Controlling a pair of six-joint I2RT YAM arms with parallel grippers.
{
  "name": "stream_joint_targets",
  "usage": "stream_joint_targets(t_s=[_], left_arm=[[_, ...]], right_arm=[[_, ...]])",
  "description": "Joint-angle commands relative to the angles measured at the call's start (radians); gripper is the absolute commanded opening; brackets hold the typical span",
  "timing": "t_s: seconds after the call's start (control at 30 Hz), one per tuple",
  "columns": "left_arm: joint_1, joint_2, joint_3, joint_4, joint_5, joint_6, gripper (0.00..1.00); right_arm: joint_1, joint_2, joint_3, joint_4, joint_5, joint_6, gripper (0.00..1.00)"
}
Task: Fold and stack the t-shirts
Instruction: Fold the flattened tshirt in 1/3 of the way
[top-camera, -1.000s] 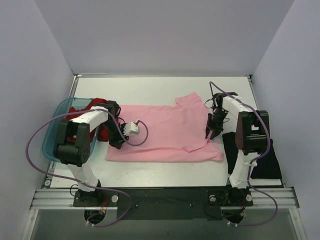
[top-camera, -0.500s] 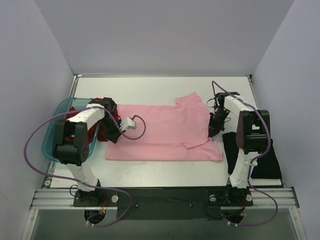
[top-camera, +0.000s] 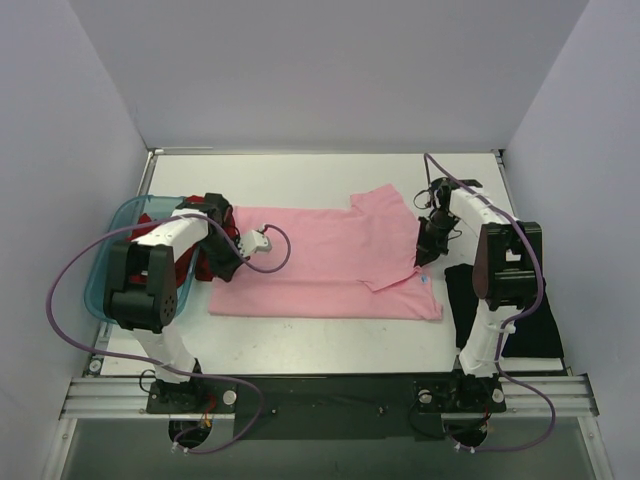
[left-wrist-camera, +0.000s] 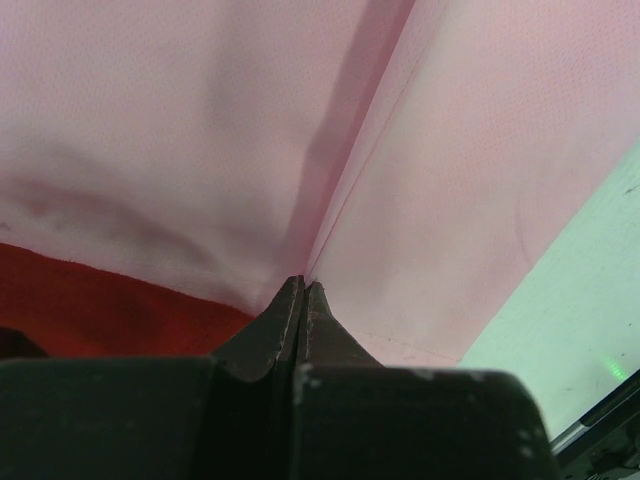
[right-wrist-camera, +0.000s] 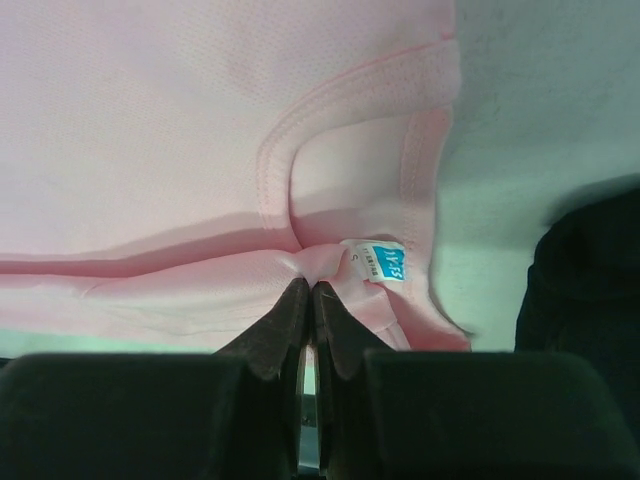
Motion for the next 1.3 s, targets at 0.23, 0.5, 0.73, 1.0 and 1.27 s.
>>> stream_joint_targets(t_s=[0.23,0.5,0.73,1.0,1.27], left_arm=[[-0.009,-0.054,0.029,0.073,-0.08,-0.117,0.46],[-0.015,-0.103,0.069,0.049,-0.054,-0.152,0.68],[-0.029,-0.163,0.123,-0.04,0.079,-0.227,0.61],[-0.032,-0.241,-0.119,-0.038,0.032,-0.197,0.41],[-0.034,-0.158,-0.286,0.186,-0.139,-0.212,0.4]], right_arm=[[-0.001,-0.045,0.035,-0.028,0.073,-0.04,0.12],[-0.007,-0.101,-0.025,-0.11,0.183,-0.033,0.39],[0.085,-0.274,-0.037,-0.147,0.298,0.028,0.01],[0.096,-0.348,-0.367,-0.007,0.073,0.159,0.0],[-0.034,-0.242,-0.443,0.082,0.139,0.174,0.0]])
